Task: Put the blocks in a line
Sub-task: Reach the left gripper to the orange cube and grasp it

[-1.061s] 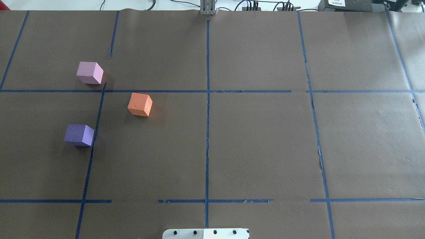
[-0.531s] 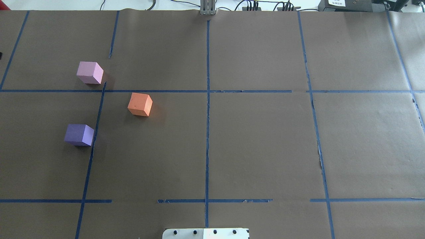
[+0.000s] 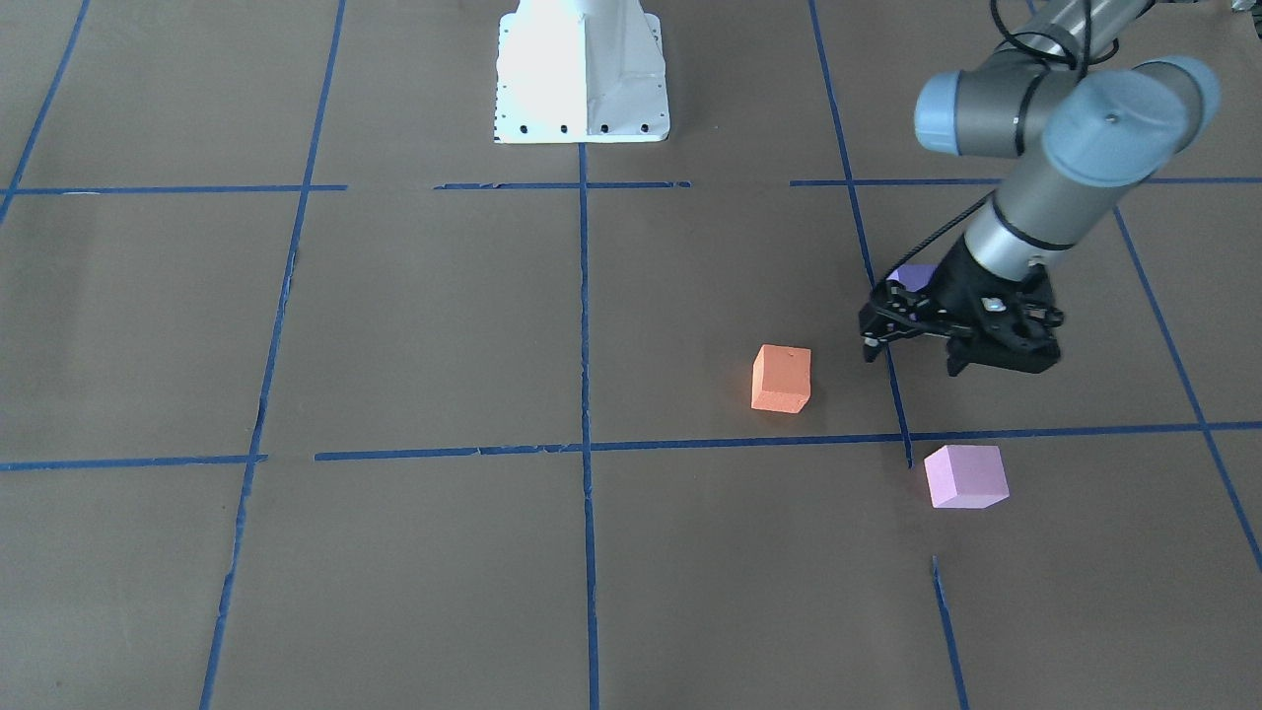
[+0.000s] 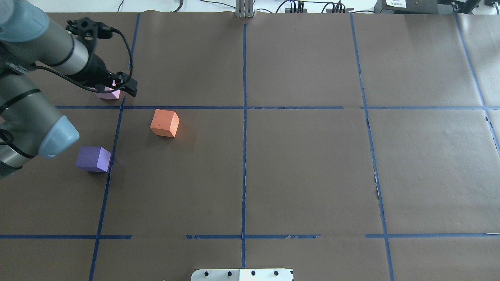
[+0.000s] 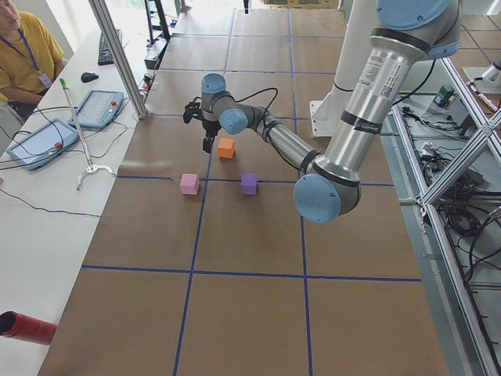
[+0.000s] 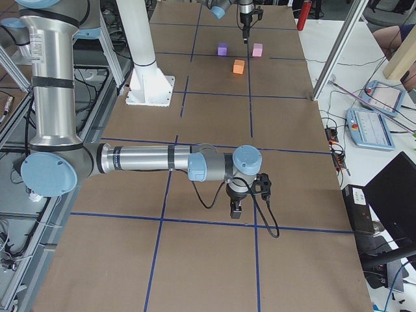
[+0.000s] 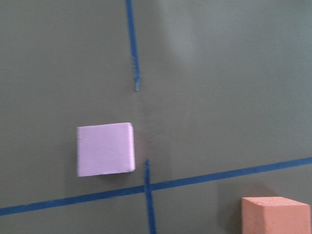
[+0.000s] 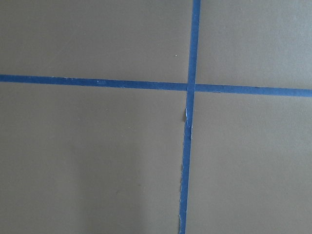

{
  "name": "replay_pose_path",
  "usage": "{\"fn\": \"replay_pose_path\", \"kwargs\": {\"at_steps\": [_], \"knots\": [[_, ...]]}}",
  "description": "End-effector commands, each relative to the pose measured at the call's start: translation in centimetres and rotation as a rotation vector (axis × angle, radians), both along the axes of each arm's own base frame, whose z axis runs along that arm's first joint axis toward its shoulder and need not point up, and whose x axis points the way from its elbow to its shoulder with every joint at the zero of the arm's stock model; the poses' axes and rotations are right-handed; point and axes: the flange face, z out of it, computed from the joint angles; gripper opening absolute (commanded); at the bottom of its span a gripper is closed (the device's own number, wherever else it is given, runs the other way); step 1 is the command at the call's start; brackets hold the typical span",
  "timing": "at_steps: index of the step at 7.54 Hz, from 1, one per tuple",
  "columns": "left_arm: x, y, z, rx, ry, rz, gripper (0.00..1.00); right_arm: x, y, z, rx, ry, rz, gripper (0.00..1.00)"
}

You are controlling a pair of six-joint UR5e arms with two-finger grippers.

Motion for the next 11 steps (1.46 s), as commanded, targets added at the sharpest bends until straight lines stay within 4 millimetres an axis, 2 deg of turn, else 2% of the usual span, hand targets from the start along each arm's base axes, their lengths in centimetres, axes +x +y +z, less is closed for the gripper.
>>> {"fn": "replay_pose_path", "kwargs": {"at_steps": [1, 2, 3, 4, 5, 8, 9, 11], "knots": [[6.3, 0.9, -2.2, -0.037, -0.034, 0.01, 1.0, 0.0, 0.0, 0.0, -0.002, 0.0, 0.0, 1.0], [6.9, 1.3, -2.0, -0.035, -0.037, 0.025, 1.0, 0.0, 0.0, 0.0, 0.0, 0.0, 0.0, 1.0], [8.7, 1.6, -1.0, -0.048, -0.052, 0.045, 1.0, 0.0, 0.0, 0.0, 0.0, 0.0, 0.0, 1.0], [9.7, 0.9, -1.2, -0.053, -0.063, 0.048, 1.0, 0.0, 0.0, 0.0, 0.0, 0.0, 0.0, 1.0], [9.9, 0.9, -1.2, -0.054, -0.065, 0.05, 1.0, 0.0, 0.0, 0.0, 0.0, 0.0, 0.0, 1.0], [10.6, 0.3, 0.7, -0.08, -0.094, 0.054, 1.0, 0.0, 0.0, 0.0, -0.002, 0.0, 0.0, 1.0], [10.8, 0.1, 0.8, -0.078, -0.089, 0.056, 1.0, 0.0, 0.0, 0.0, 0.0, 0.0, 0.0, 1.0], [12.1, 0.9, 0.8, -0.065, -0.072, 0.079, 0.99, 0.0, 0.0, 0.0, 0.0, 0.0, 0.0, 1.0]]}}
